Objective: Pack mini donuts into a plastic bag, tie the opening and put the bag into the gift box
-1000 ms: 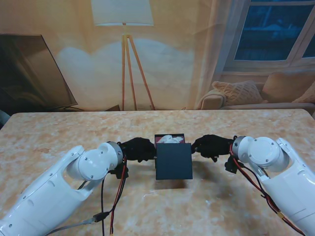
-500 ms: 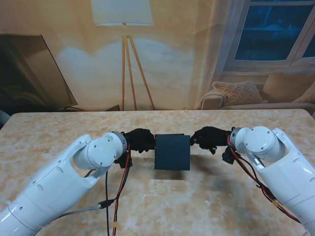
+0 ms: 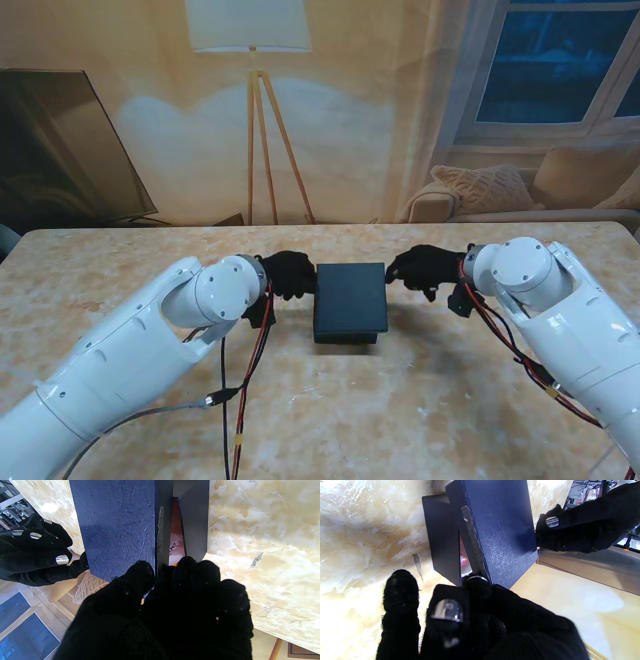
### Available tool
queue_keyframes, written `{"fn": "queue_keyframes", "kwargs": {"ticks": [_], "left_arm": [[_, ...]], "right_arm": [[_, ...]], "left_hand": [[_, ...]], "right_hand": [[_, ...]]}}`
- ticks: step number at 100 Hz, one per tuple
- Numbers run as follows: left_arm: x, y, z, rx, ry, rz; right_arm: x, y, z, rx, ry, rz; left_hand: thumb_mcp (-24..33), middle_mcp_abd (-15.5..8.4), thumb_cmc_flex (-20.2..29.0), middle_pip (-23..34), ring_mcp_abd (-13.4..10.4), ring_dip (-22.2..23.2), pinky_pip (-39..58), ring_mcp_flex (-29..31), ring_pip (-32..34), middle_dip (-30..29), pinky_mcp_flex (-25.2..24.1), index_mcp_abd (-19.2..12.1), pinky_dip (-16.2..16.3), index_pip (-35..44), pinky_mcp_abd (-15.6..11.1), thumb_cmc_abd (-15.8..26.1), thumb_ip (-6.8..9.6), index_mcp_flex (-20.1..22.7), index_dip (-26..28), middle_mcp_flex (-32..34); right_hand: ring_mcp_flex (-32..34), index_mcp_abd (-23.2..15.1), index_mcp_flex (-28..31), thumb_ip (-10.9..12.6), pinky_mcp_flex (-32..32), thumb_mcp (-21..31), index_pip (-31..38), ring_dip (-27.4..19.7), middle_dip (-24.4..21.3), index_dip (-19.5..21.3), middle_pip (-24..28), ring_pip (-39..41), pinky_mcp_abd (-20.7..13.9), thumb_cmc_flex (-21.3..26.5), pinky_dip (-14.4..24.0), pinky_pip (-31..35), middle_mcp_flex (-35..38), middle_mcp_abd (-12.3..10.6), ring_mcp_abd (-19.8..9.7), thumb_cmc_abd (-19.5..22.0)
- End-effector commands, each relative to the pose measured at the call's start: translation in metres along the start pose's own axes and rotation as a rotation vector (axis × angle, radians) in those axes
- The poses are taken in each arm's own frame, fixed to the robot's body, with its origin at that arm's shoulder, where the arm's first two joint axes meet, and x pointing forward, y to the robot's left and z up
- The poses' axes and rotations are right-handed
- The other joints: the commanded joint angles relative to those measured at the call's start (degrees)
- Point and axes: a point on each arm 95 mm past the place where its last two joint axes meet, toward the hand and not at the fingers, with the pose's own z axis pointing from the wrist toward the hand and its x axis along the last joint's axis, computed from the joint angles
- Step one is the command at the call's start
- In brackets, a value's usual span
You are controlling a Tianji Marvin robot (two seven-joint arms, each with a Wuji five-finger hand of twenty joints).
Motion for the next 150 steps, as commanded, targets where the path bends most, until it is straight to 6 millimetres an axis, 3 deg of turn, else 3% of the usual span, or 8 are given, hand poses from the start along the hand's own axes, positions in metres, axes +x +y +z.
{"fn": "queue_keyframes", "kwargs": {"ticks": [1,49,87,150], "left_arm": [[0.011,-0.002,0.002,-0.006,0.020,-0.004],[0.011,-0.010,0.011,-0.010,-0.023,-0.003],[0.019,-0.015,0.014,-0.038,-0.031,0.008],[0.022,-0.018,0.029,-0.054,-0.085,0.007]], "right_arm": [[0.009,-0.008,0.006,0.027,0.021,0.006],[0.009,-0.005,0.012,0.051,-0.013,0.006],[0.008,-0.006,0.012,0.077,-0.034,0.000],[0.008,-0.005,0.021,0.083,-0.065,0.005]], "left_hand": [[-0.59,-3.59,-0.31,1.10,1.04,-0.71,-0.53,0.02,-0.12,-0.14,-0.95,-5.65,0.20,-2.76,-1.32,1.48,1.78,-0.99,-0.22,-0.96],[-1.05,-3.59,-0.40,1.44,0.99,-0.54,-0.74,-0.24,0.18,-0.08,-0.99,-5.92,0.07,-2.57,-1.39,1.76,1.91,-0.91,0.10,-1.24],[-1.12,-3.32,-0.67,1.89,1.14,-0.50,-0.53,0.19,0.65,-0.28,-0.64,-5.54,0.11,-2.60,-1.41,2.09,2.13,-0.74,0.27,-1.03],[-1.20,-3.16,-1.28,2.38,1.18,-0.62,-0.19,0.15,0.98,-1.21,-0.52,-5.27,0.15,-2.93,-1.49,2.63,2.46,-0.76,-0.08,-1.47]], "right_hand": [[0.07,-15.17,-2.50,-0.54,-0.09,0.53,-3.98,0.82,0.05,-2.15,0.64,-0.09,0.45,2.07,0.20,0.68,0.49,-1.48,-0.84,0.96],[0.38,-13.68,-1.96,-0.43,0.10,0.84,-4.12,0.85,-0.04,-2.42,0.92,0.11,0.39,1.90,0.32,0.84,0.84,-1.59,-0.81,0.71],[1.93,-7.74,0.91,-0.33,1.23,2.30,-5.92,0.50,-0.31,-2.79,1.61,0.71,0.44,1.24,0.20,1.60,1.98,-1.59,-1.15,0.20],[1.91,-6.84,1.22,-0.81,1.28,0.19,-8.05,0.12,-0.80,-1.89,1.76,0.70,0.24,1.70,-0.28,1.94,1.73,-1.72,-1.57,0.81]]}}
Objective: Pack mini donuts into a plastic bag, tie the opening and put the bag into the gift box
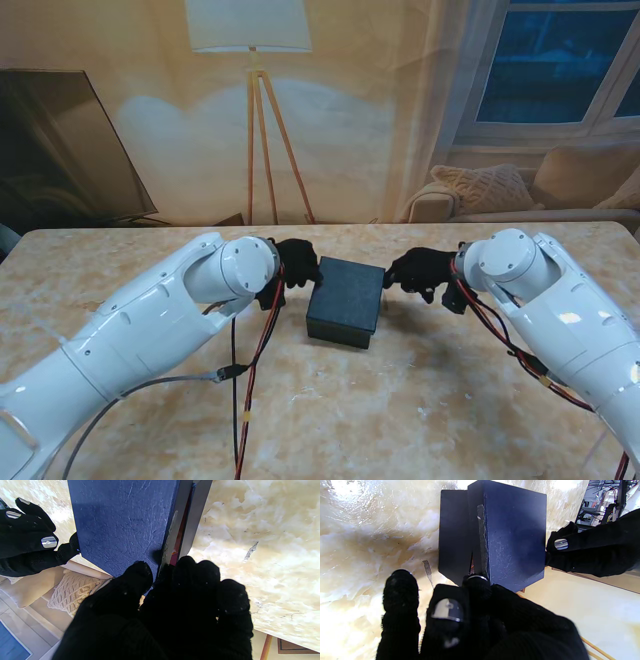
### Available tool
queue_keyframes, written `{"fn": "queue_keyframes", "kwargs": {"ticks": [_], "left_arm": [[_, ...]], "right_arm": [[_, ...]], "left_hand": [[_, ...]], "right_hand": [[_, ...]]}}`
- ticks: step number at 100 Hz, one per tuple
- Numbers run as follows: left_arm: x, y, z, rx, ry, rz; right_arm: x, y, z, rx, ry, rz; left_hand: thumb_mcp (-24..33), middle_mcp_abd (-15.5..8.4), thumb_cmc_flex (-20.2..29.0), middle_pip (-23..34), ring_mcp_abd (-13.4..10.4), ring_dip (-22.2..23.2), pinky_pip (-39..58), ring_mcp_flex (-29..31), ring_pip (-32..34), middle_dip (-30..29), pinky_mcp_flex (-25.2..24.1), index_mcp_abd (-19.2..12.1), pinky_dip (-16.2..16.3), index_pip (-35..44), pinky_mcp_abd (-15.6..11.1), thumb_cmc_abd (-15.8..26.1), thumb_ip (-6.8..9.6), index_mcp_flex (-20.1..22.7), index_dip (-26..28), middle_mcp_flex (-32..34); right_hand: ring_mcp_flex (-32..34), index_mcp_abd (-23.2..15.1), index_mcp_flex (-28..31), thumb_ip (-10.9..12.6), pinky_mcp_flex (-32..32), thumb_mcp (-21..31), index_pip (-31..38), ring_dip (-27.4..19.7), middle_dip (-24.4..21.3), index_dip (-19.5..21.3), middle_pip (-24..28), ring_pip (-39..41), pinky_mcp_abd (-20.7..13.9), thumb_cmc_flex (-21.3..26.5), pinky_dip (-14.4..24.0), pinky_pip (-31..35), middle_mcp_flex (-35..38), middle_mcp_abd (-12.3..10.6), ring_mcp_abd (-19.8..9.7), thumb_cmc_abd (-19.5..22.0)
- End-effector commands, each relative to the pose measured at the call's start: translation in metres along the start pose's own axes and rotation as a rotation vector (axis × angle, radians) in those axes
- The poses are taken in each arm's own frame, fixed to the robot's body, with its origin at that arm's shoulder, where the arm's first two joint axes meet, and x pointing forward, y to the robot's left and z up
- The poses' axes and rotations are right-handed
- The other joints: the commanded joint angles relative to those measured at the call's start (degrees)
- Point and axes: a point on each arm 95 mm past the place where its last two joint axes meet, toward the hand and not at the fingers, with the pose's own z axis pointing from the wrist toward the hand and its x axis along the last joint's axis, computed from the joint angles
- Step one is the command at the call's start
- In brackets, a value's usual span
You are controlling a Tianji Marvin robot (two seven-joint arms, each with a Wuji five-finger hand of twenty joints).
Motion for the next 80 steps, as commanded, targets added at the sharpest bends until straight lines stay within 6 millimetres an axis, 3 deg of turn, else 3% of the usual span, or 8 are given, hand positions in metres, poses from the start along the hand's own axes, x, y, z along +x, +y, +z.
{"fn": "queue_keyframes", "kwargs": {"ticks": [1,80], "left_arm": [[0.011,0.001,0.001,-0.016,0.018,-0.003],[0.012,0.006,0.019,-0.061,-0.038,0.002]], "right_arm": [[0.008,-0.007,0.005,0.029,0.017,-0.001],[0.003,-0.007,0.011,0.044,-0.037,-0.036]], "left_hand": [[0.00,-2.43,-0.53,1.55,1.18,-0.63,-0.10,0.14,0.98,-0.51,-0.49,-4.46,0.15,-2.10,-1.49,1.87,1.27,-0.64,-0.10,-1.45],[-0.74,-2.68,-1.01,1.57,0.99,-0.48,-0.17,-0.83,0.96,-0.80,-1.32,-5.32,0.25,-2.28,-2.08,2.30,1.42,-1.28,-0.38,-2.53]], "right_hand": [[1.73,-6.47,-0.43,-0.81,0.62,0.20,-4.31,0.12,-0.13,-1.12,1.83,1.02,0.23,1.69,-0.26,1.91,1.70,-1.74,-1.59,0.84],[2.05,-5.86,0.70,-0.49,0.92,0.14,-4.50,-0.11,-0.50,0.36,2.08,1.10,-0.08,1.03,-0.60,2.27,1.75,-1.93,-2.23,0.65]]}}
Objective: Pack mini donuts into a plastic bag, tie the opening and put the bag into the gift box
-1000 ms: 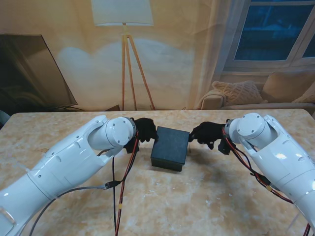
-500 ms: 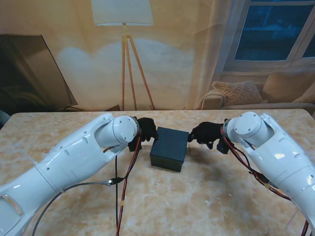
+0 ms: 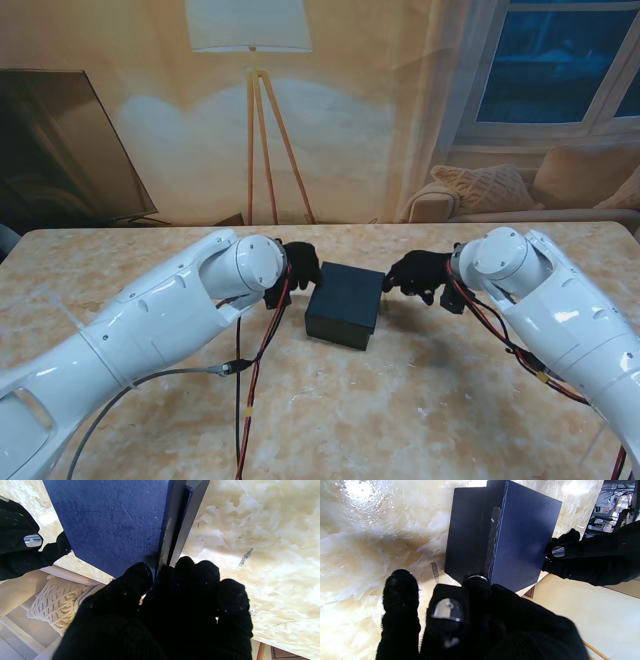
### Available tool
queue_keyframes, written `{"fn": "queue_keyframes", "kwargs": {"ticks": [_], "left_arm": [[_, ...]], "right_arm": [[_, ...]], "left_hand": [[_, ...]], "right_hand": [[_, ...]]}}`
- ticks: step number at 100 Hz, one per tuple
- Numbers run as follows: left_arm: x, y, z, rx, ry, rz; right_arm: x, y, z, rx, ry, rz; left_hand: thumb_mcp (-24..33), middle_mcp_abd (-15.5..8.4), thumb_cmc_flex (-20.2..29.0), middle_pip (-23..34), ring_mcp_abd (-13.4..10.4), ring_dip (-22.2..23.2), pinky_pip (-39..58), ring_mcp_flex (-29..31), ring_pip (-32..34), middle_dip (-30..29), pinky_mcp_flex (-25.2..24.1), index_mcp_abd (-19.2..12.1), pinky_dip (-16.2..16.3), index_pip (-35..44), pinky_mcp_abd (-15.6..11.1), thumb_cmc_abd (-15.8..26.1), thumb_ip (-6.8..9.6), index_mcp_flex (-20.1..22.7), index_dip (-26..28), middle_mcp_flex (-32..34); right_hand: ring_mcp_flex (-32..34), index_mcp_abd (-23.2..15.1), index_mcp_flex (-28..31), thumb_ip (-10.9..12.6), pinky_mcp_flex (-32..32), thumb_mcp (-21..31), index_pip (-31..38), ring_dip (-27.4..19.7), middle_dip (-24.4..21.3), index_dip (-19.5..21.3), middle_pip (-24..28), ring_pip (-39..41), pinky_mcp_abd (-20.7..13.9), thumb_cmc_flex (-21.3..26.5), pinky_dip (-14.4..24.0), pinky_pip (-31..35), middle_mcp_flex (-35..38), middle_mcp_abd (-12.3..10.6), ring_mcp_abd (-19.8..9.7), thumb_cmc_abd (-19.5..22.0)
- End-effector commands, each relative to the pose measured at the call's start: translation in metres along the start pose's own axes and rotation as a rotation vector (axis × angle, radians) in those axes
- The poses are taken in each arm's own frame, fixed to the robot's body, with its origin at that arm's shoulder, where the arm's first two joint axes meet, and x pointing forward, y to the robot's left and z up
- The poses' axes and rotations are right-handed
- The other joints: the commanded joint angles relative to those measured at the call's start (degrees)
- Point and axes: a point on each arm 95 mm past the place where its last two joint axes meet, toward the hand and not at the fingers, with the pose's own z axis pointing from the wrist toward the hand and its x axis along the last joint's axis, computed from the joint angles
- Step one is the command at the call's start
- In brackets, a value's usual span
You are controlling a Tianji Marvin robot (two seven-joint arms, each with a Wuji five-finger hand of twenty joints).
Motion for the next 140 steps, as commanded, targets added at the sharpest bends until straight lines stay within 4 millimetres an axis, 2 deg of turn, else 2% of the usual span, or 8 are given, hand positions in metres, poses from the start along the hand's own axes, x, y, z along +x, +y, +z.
{"fn": "queue_keyframes", "kwargs": {"ticks": [1,89,108,140], "left_arm": [[0.012,0.003,0.000,-0.026,0.023,0.001],[0.009,-0.002,0.004,-0.020,-0.004,0.022],[0.009,-0.004,0.005,-0.014,-0.011,0.028],[0.006,-0.006,0.008,-0.006,-0.023,0.041]], "right_arm": [[0.004,-0.007,0.003,0.021,0.004,-0.004],[0.003,-0.006,0.007,0.037,0.005,-0.008],[0.003,-0.006,0.007,0.037,0.005,-0.007],[0.004,-0.005,0.008,0.040,0.007,-0.007]], "left_hand": [[-0.70,-1.92,-0.84,0.96,1.00,-0.48,0.33,-0.23,0.93,-0.17,-0.86,-4.04,0.25,-1.30,-1.95,1.62,0.93,-0.52,-0.38,-1.53],[-0.77,-1.89,-0.71,0.94,1.05,-0.42,0.21,-0.44,0.90,-0.01,-1.05,-4.03,0.29,-1.25,-1.88,1.57,0.90,-0.52,-0.65,-1.73],[-0.76,-1.88,-0.69,0.95,1.11,-0.42,0.20,-0.40,0.91,0.01,-1.04,-3.96,0.30,-1.25,-1.88,1.52,0.89,-0.53,-0.65,-1.70],[-0.83,-1.93,-0.78,0.92,1.06,-0.41,0.18,-0.46,0.90,-0.02,-1.07,-3.97,0.30,-1.28,-1.92,1.63,0.90,-0.55,-0.66,-1.74]], "right_hand": [[2.05,-5.79,0.75,-0.49,0.80,0.20,-2.44,-0.11,-0.44,-0.11,2.06,1.11,-0.09,0.99,-0.56,2.22,1.72,-1.94,-2.23,0.63],[2.59,-5.90,1.19,-1.92,1.17,-1.16,-1.53,-0.30,-0.74,-0.19,2.53,1.29,-0.26,0.93,-0.86,2.50,2.25,-2.35,-2.49,-0.93],[2.82,-5.73,1.13,-3.12,1.35,-3.33,-0.68,-0.37,-0.84,-0.82,2.73,1.39,-0.28,0.93,-0.95,2.63,2.50,-2.46,-2.55,-1.49],[2.91,-5.59,0.89,-3.61,1.43,-5.94,0.22,-0.43,-0.97,-1.57,2.73,1.45,-0.30,0.61,-1.03,2.72,2.56,-2.39,-2.55,-1.44]]}}
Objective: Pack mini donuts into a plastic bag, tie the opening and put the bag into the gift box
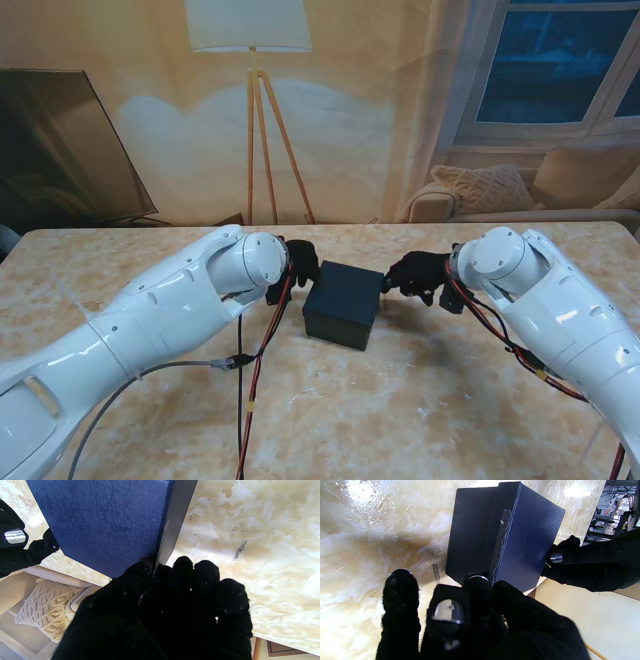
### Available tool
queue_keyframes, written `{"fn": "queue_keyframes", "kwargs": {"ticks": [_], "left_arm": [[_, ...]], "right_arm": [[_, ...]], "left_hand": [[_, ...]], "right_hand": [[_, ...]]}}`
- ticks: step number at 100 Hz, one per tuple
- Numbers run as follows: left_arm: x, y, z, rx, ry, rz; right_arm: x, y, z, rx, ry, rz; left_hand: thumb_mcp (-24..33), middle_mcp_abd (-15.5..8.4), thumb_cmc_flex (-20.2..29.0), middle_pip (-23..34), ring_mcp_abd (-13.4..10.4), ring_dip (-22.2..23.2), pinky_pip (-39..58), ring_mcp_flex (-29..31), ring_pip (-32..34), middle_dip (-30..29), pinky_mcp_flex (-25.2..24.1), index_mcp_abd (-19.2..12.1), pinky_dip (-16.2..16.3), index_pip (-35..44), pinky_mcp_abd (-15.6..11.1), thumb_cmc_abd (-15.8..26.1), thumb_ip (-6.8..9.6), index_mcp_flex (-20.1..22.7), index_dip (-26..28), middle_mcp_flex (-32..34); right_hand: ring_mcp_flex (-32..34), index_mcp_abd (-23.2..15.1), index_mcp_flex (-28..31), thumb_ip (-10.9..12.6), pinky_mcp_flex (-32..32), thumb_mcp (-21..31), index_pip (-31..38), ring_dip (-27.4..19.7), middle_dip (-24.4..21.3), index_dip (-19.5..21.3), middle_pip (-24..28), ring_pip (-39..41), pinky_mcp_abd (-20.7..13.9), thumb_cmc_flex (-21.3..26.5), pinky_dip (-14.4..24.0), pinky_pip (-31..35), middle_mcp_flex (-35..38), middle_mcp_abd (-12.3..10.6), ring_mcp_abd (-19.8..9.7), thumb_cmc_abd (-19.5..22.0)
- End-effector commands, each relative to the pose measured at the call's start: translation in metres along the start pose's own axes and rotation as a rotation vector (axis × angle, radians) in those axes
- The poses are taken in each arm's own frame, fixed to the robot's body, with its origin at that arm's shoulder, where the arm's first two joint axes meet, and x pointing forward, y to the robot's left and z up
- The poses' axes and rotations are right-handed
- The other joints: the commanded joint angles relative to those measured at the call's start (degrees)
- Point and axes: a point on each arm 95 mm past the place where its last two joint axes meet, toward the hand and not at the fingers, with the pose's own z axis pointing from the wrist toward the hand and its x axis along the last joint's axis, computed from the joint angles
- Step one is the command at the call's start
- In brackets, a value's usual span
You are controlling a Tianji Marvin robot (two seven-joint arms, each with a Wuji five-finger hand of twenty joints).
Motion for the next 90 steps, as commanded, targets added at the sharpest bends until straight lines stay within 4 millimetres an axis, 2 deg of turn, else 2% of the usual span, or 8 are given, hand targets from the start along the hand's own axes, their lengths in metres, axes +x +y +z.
{"fn": "queue_keyframes", "kwargs": {"ticks": [1,43,90], "left_arm": [[0.0065,-0.0017,-0.0012,-0.006,0.013,0.007],[0.0057,-0.0010,0.0030,-0.007,-0.001,0.001],[0.0055,0.0005,0.0029,-0.014,-0.003,0.005]], "right_arm": [[0.0050,-0.0057,0.0036,0.026,0.011,-0.002],[0.0051,-0.0065,0.0054,0.025,0.000,0.004],[0.0032,-0.0071,0.0046,0.015,-0.020,0.003]], "left_hand": [[-0.81,-0.79,-0.73,0.90,1.05,-0.42,0.17,-0.44,0.90,-0.02,-0.96,-1.55,0.30,-1.26,-1.89,1.61,0.90,-0.39,-0.63,-1.19],[-0.91,-0.79,-0.88,0.89,0.90,-0.41,0.10,-0.52,0.88,-0.07,-1.08,-1.62,0.29,-1.37,-2.00,1.85,0.92,-0.51,-0.82,-1.47],[-1.00,-0.64,-1.14,0.54,1.02,-0.51,-0.30,-1.12,0.44,-0.56,-1.56,-1.56,0.18,-1.49,-2.04,1.86,1.02,-0.78,-1.12,-1.95]], "right_hand": [[2.15,-3.47,0.77,-2.45,0.80,-0.94,0.24,-0.43,-0.25,-1.02,2.54,1.45,-0.29,0.49,-0.72,2.57,1.97,-2.08,-2.33,-0.85],[2.14,-3.01,0.47,-2.48,0.73,-4.45,0.77,-0.47,-0.37,-1.97,2.56,1.46,-0.21,0.80,-0.81,2.61,1.88,-2.00,-2.34,0.25],[2.12,-2.65,0.67,-2.54,0.74,-5.82,1.47,-0.50,-0.57,-2.41,2.40,1.45,-0.11,1.24,-0.79,2.76,1.95,-1.67,-2.24,0.43]]}}
